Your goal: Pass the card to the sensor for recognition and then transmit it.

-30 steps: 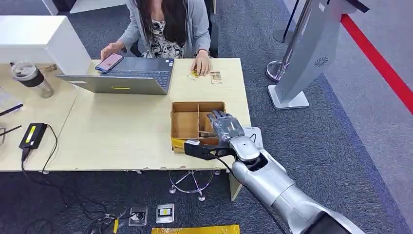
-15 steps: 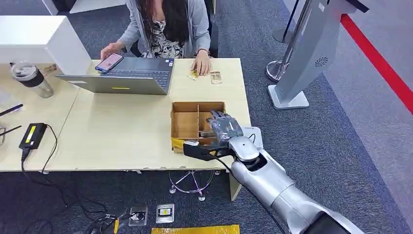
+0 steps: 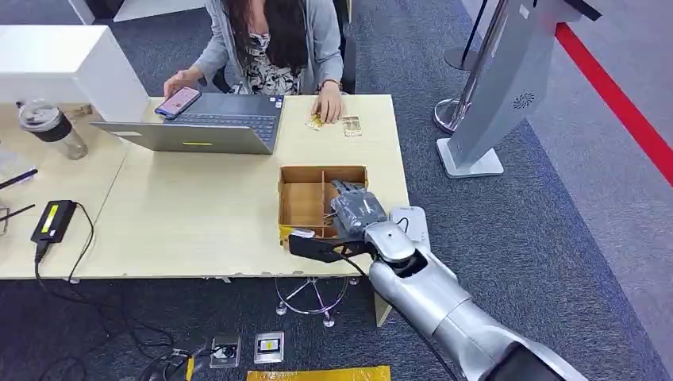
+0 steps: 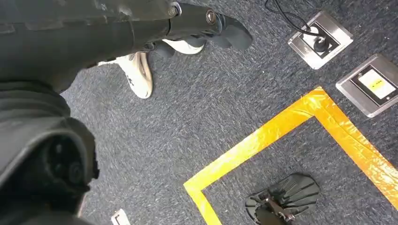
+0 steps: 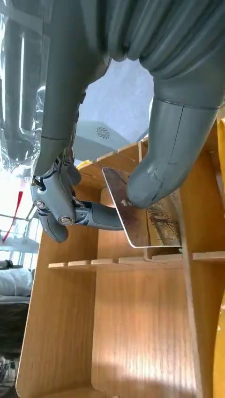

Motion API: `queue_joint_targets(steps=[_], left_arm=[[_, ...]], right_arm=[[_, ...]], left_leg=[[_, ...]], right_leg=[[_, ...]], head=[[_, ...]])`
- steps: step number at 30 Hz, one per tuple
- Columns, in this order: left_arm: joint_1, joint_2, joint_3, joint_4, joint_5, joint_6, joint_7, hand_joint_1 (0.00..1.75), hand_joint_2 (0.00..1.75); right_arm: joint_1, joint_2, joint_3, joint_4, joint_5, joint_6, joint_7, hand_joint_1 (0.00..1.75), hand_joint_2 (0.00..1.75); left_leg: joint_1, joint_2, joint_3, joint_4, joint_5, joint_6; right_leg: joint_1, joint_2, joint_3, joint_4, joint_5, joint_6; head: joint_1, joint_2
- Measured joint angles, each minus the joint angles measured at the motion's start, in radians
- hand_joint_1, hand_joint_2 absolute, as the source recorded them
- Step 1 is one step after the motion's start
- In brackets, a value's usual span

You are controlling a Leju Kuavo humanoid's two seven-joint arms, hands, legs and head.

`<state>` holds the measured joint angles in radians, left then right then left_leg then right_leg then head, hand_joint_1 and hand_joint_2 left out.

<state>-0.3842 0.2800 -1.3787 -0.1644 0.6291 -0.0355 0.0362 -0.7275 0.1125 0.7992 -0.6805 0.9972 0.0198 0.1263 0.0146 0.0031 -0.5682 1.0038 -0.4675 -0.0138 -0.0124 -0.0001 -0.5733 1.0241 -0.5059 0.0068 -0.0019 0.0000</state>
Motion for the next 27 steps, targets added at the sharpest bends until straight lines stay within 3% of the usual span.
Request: queue_joint_targets(steps=[8,16,21,27], left_arm=[[0.000,-0.005,-0.002,0.000,-0.010,0.000,0.000,0.00,0.00],[0.000,-0.005,-0.003,0.000,-0.019,-0.004,0.000,0.00,0.00],[-0.001,-0.007,-0.003,0.000,-0.026,-0.006,0.000,0.00,0.00],[-0.001,-0.008,-0.003,0.000,-0.030,-0.008,-0.002,0.00,0.00]], right_arm=[[0.000,0.008,0.000,0.016,-0.014,-0.002,-0.007,1.75,1.75],[-0.003,0.008,0.000,0.029,-0.028,-0.060,-0.028,1.75,1.75],[-0.038,0.008,-0.010,0.023,-0.023,-0.096,-0.037,1.75,1.75],[-0.080,0.005,-0.021,-0.031,-0.007,-0.087,-0.040,1.75,1.75]], left_leg=[[0.000,0.000,0.001,0.000,0.000,0.000],[0.000,0.000,0.000,0.000,0.000,0.000],[0.000,0.000,0.000,0.000,0.000,0.000],[0.000,0.000,0.001,0.000,0.000,0.000]], right_leg=[[0.000,0.000,0.000,0.000,0.000,0.000],[0.000,0.000,0.000,0.000,0.000,0.000],[0.000,0.000,0.000,0.000,0.000,0.000],[0.000,0.000,0.000,0.000,0.000,0.000]], head=[[0.000,0.000],[0.000,0.000],[0.000,0.000],[0.000,0.000]])
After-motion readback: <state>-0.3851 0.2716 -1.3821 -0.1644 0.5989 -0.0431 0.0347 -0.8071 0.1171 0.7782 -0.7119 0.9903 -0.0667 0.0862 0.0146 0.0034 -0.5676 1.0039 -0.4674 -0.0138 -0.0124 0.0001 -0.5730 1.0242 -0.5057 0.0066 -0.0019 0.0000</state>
